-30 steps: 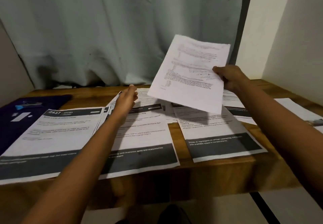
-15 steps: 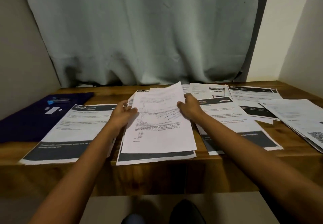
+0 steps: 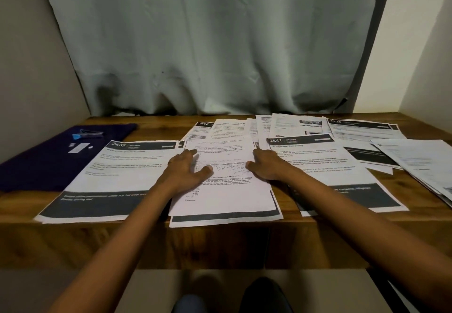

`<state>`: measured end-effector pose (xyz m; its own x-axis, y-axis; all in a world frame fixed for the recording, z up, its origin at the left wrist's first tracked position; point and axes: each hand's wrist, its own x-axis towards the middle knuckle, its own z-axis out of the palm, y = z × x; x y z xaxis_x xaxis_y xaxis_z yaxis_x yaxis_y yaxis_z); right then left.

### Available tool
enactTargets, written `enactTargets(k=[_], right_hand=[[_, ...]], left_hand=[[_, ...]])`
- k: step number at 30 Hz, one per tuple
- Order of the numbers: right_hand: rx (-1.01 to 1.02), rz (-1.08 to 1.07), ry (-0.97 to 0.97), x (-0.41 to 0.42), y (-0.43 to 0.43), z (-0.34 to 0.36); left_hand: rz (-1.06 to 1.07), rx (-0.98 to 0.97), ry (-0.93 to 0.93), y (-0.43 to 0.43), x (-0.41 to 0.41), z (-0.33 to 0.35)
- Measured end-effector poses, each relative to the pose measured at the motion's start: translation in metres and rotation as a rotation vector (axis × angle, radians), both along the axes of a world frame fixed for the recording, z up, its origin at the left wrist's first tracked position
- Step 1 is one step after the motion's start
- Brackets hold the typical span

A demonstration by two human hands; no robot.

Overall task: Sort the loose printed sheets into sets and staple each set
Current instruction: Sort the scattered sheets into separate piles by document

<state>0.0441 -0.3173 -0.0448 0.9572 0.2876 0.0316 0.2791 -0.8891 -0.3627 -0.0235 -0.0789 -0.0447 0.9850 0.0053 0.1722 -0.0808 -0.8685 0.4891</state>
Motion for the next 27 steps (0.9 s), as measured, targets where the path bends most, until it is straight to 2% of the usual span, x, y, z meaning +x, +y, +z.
enactTargets(k=[6,14,19,22,27], right_hand=[[-0.092,0.043,0.019,-0.007,-0.001,-0.004],[-0.125,0.073,0.034,-0.004,-0.004,-0.004],[0.132,0.05,-0.092,0.008,-0.016,0.024],[0.183,-0.095,-0.112,0.027,-0.029,0.033],[0.183,-0.236,-0.086,0.061,-0.058,0.033]], left_hand=[[-0.08,0.203,0.167,-0.005,-0.004,-0.007],[-0.111,0.308,0.197,-0.017,0.001,-0.002],[-0.162,0.279,0.14,-0.046,0.03,0.019],[-0.2,0.255,0.088,-0.071,0.054,0.029],[-0.225,0.1,0.025,-0.113,0.081,0.02]])
